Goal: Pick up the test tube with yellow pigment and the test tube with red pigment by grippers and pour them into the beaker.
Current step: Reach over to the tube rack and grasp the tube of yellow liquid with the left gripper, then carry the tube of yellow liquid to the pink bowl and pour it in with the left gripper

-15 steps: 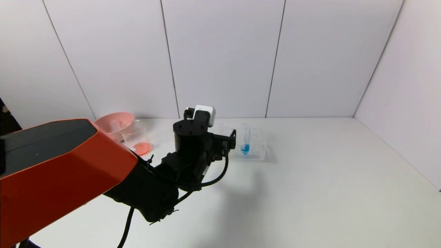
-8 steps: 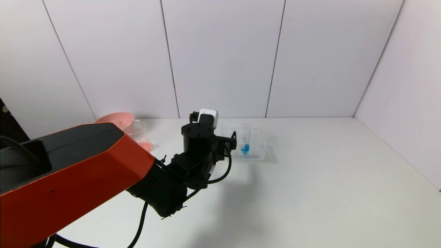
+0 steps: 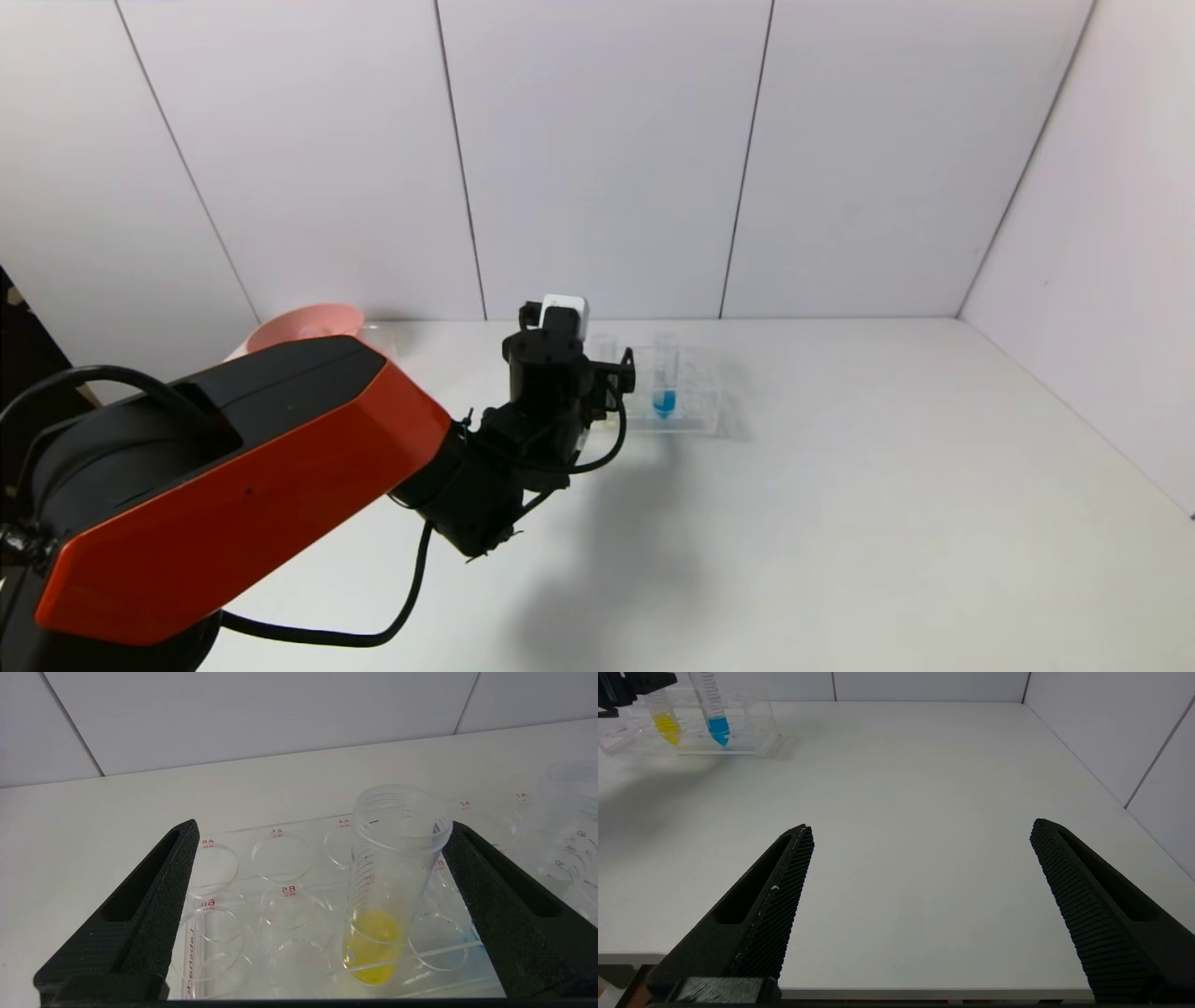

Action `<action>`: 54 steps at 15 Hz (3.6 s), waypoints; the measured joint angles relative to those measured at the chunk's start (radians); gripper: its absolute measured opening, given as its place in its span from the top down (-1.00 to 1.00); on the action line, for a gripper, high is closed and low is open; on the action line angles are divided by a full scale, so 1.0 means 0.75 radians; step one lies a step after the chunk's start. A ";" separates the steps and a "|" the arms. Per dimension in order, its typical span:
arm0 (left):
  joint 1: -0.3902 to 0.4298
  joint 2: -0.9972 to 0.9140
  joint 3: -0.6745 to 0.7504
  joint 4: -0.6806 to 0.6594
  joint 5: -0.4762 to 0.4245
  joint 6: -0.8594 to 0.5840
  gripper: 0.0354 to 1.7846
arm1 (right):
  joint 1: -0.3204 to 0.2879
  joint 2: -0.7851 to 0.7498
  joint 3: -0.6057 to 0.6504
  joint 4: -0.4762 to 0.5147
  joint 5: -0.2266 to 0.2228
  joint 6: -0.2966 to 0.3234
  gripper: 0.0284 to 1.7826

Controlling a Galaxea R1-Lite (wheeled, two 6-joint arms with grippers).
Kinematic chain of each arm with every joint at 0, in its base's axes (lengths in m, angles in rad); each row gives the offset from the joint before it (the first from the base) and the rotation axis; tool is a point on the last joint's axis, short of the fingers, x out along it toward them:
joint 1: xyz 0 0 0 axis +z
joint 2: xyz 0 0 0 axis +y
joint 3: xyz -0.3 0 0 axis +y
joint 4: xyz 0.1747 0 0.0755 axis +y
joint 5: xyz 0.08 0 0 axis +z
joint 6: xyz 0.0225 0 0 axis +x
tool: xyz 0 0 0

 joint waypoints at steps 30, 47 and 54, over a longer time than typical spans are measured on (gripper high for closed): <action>-0.023 0.076 -0.094 -0.009 -0.006 0.001 -0.99 | 0.000 0.000 0.000 0.000 0.000 0.001 -0.91; -0.036 0.098 -0.108 0.022 -0.008 0.003 0.50 | 0.000 0.000 0.000 0.000 0.000 0.001 -0.91; -0.036 0.096 -0.104 0.018 -0.006 0.006 0.50 | 0.000 0.000 0.000 0.000 0.000 0.001 -0.91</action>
